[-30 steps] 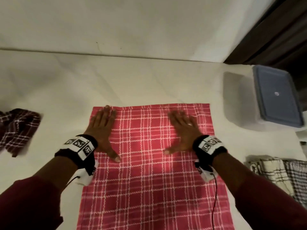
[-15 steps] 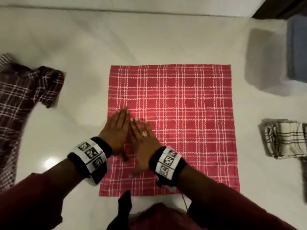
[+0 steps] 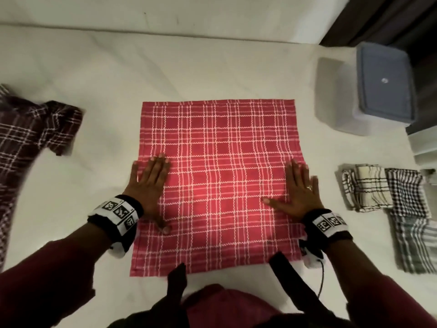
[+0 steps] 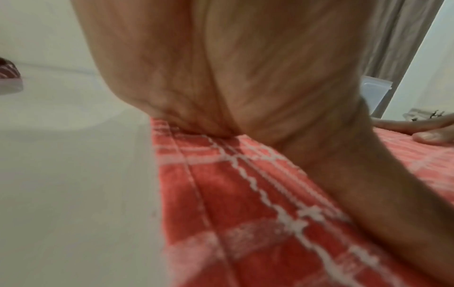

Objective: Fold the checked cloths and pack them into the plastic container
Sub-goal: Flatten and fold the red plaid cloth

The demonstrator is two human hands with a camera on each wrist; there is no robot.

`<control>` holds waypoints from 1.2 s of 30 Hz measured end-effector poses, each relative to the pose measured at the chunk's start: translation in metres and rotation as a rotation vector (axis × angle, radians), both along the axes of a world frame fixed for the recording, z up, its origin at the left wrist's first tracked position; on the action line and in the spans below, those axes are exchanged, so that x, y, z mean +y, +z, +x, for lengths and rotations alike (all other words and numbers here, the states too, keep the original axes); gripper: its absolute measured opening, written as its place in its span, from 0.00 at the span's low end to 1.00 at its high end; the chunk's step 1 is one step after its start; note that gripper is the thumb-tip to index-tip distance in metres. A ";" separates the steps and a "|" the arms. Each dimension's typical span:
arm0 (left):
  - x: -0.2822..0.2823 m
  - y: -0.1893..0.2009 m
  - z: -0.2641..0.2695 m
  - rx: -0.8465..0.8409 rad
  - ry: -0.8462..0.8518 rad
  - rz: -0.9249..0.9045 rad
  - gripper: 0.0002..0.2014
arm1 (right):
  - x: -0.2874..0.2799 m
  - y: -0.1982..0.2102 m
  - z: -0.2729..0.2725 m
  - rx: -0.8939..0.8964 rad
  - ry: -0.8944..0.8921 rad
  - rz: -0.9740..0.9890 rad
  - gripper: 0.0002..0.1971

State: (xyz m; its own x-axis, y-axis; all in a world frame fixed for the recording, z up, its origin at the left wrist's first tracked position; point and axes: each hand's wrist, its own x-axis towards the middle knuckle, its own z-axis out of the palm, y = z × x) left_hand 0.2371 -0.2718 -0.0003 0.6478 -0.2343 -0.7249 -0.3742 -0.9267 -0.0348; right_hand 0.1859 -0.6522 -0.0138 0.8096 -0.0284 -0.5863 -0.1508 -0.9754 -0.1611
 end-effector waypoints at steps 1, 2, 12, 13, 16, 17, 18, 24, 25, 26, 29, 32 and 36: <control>0.001 0.006 -0.005 -0.030 0.008 -0.006 0.82 | 0.004 0.004 -0.004 -0.011 0.009 0.003 0.63; 0.002 0.014 -0.015 -0.076 0.024 -0.032 0.80 | 0.017 0.009 -0.012 -0.041 0.054 0.017 0.63; 0.014 -0.018 -0.175 0.080 0.241 -0.494 0.63 | 0.231 -0.021 -0.119 -0.095 0.658 0.234 0.55; 0.015 -0.021 -0.176 0.060 0.261 -0.476 0.62 | 0.239 -0.027 -0.123 -0.101 0.643 0.214 0.55; 0.011 -0.027 -0.177 0.004 0.257 -0.422 0.53 | 0.235 -0.039 -0.129 -0.172 0.560 0.173 0.47; 0.010 -0.029 -0.178 0.025 0.273 -0.445 0.54 | 0.229 -0.042 -0.131 -0.190 0.532 0.154 0.44; 0.007 -0.030 -0.178 0.061 0.279 -0.468 0.57 | 0.220 -0.040 -0.133 -0.188 0.483 0.128 0.43; 0.007 -0.036 -0.179 0.096 0.261 -0.506 0.63 | 0.136 -0.034 -0.136 -0.166 0.099 0.036 0.43; 0.011 -0.036 -0.179 0.096 0.268 -0.497 0.64 | 0.119 -0.037 -0.136 -0.154 0.021 0.016 0.44; 0.009 -0.036 -0.179 0.093 0.267 -0.486 0.65 | 0.096 -0.036 -0.139 -0.148 -0.063 -0.012 0.46; 0.002 -0.031 -0.181 0.036 0.263 -0.437 0.68 | 0.032 -0.027 -0.147 -0.121 -0.248 -0.048 0.54; -0.001 -0.029 -0.186 -0.031 0.264 -0.406 0.67 | 0.007 -0.018 -0.158 -0.107 -0.190 -0.082 0.57; 0.002 -0.026 -0.212 -0.182 0.198 -0.451 0.63 | 0.027 -0.017 -0.195 -0.187 0.044 0.057 0.58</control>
